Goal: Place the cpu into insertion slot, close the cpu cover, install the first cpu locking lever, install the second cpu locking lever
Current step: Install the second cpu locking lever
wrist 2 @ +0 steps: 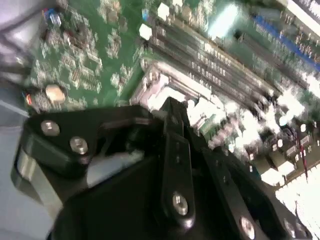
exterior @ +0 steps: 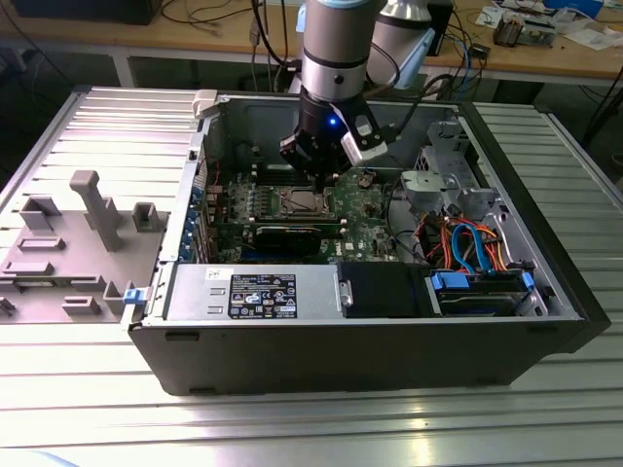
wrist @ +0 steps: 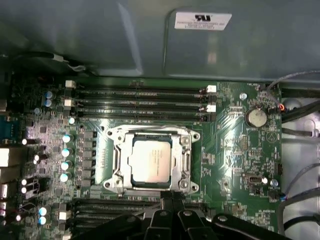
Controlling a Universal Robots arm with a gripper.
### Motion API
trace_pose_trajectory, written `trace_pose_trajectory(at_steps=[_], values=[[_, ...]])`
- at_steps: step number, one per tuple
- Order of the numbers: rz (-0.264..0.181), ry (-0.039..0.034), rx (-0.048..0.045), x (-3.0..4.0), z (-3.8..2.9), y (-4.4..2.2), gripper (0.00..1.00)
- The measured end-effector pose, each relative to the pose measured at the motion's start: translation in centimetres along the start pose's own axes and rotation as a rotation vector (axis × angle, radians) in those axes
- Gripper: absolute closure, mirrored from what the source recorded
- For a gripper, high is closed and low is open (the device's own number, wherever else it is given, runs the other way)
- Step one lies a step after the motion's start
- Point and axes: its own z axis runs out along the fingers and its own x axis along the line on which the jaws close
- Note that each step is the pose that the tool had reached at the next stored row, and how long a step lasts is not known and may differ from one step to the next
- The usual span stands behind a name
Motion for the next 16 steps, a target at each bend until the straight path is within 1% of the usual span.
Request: trace_pose_trajectory(at_steps=[1,4,5,9,11,13,14,16], values=[[0.0,-0.0001,-0.0045,0.02,0.13,-0.58,0.89],[0.0,0.0008,-0.0119,0.09,0.31,-1.68,0.89],[0.0,0.002,-0.0124,0.15,0.4,-1.75,0.89],[0.0,0.0047,-0.0122,0.91,0.8,-1.83,0.89],[0.001,0.0053,-0.0125,1.29,0.96,-1.99,0.89],[0.0,0.0057,-0.0126,1.51,1.06,-2.09,0.89],[0.001,0.0059,-0.0128,1.94,1.18,-2.11,0.89],[0.001,0.0076,-0.0138,3.13,1.49,-2.23,0.89]])
